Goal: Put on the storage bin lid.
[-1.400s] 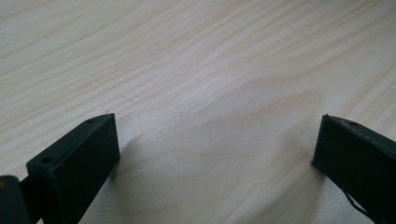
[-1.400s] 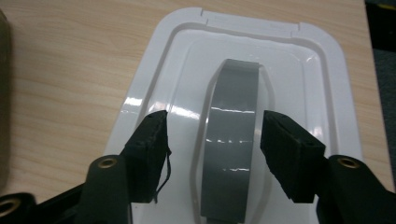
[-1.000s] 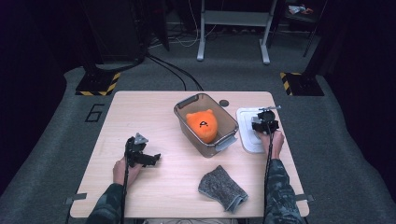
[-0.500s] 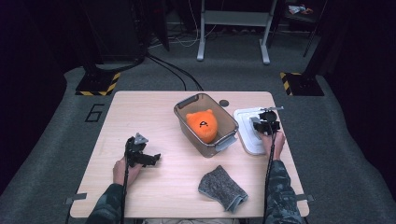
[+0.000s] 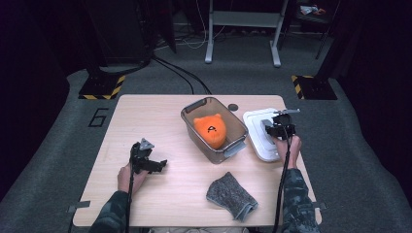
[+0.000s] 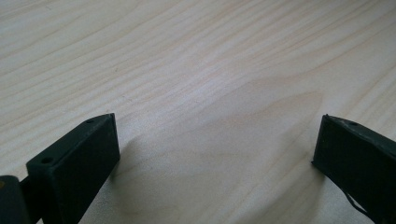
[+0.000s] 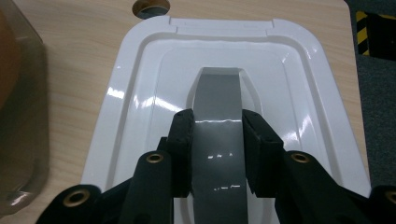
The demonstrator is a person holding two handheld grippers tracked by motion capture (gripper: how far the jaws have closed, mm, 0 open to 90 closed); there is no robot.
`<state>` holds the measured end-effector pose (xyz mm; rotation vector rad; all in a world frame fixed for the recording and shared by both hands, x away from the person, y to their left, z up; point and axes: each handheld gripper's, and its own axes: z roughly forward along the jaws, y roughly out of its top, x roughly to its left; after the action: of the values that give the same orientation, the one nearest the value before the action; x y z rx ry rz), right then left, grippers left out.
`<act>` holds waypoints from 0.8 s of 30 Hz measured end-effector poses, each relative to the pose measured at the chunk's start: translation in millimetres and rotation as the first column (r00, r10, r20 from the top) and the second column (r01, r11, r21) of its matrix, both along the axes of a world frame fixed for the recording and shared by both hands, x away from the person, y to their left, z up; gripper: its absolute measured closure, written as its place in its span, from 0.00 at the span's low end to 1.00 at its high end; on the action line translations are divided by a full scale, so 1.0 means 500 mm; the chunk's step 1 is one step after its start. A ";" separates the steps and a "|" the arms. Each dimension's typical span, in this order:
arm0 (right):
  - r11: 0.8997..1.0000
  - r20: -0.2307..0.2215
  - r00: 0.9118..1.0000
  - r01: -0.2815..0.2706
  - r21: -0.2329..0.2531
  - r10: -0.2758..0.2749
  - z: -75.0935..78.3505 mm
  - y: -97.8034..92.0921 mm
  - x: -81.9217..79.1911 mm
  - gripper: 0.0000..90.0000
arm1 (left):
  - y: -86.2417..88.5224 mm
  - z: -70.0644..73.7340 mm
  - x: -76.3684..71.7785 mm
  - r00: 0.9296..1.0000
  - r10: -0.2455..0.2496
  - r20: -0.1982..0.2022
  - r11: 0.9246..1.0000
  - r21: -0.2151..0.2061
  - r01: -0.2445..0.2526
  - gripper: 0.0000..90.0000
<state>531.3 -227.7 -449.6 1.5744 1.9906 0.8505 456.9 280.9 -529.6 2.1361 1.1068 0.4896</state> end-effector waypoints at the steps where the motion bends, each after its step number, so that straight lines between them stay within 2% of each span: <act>1: 1.000 0.002 1.000 -0.006 -0.004 0.006 0.003 -0.001 -0.003 0.74 | 0.000 0.000 0.000 1.000 -0.001 -0.003 1.000 0.001 0.001 0.00; 8: 1.000 0.016 1.000 -0.020 -0.022 0.020 0.029 -0.001 -0.018 0.74 | 0.000 0.001 0.000 1.000 -0.001 -0.003 1.000 0.001 0.001 0.00; 12: 1.000 0.020 0.999 -0.027 0.003 0.027 0.048 -0.008 -0.021 0.74 | 0.000 0.001 0.000 1.000 -0.001 -0.003 1.000 0.001 0.001 0.00; 24: 0.999 0.045 0.998 -0.046 -0.025 0.047 0.108 -0.008 -0.014 0.74 | 0.000 0.000 0.000 1.000 0.003 0.003 1.000 0.000 -0.003 0.00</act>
<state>524.5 -231.6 -395.8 1.4873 2.0050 0.8703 456.9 280.7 -529.8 2.1330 1.1082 0.4937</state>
